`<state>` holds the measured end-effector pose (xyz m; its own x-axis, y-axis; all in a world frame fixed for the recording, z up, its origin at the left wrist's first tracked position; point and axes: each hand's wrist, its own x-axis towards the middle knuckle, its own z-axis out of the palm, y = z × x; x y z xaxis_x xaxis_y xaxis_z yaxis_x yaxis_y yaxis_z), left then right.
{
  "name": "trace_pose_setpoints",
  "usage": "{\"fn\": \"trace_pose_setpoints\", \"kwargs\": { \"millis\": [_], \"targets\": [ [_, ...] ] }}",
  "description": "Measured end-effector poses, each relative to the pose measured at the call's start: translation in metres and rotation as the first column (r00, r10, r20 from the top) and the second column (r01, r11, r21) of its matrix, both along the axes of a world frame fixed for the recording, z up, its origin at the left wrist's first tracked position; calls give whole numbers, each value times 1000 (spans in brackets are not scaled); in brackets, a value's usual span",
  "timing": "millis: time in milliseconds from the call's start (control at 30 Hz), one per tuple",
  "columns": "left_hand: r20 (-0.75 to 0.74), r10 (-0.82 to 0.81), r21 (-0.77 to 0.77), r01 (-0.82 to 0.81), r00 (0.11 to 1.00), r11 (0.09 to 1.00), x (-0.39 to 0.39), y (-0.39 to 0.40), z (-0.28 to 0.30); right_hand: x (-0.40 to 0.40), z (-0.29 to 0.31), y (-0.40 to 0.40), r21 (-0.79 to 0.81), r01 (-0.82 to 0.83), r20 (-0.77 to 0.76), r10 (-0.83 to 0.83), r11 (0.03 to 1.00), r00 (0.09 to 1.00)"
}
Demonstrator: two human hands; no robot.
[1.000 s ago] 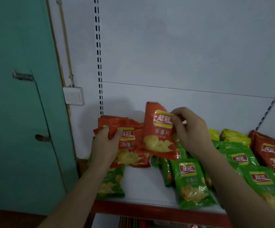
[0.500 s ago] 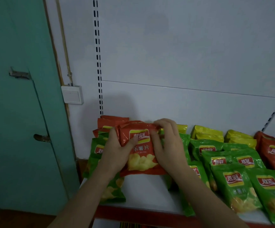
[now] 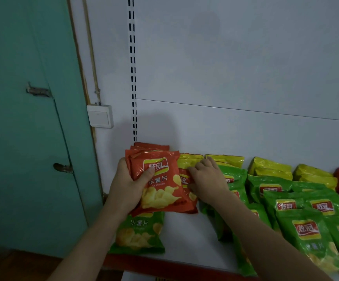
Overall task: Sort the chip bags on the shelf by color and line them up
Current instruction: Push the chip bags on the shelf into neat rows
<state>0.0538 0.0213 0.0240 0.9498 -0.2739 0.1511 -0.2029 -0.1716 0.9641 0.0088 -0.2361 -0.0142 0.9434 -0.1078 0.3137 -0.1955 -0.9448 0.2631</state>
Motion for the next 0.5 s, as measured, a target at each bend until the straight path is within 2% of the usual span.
{"fn": "trace_pose_setpoints", "kwargs": {
  "millis": [100,233,367,500],
  "targets": [
    [-13,-12,-2,12,1000,1000,0,0,0,-2,10,-1,146,-17,59,9,989,998],
    [-18,-21,-25,20,1000,999,1,0,4,-17,50,0,486,-75,220,-38,870,975],
    [-22,-20,-45,19,1000,999,0,-1,11,-38,89,-6,621,-136,400,-162,772,902],
    [4,-26,-62,26,1000,998,0,-5,17,-69,119,-3,658,-259,566,-238,707,789]
  ]
}}
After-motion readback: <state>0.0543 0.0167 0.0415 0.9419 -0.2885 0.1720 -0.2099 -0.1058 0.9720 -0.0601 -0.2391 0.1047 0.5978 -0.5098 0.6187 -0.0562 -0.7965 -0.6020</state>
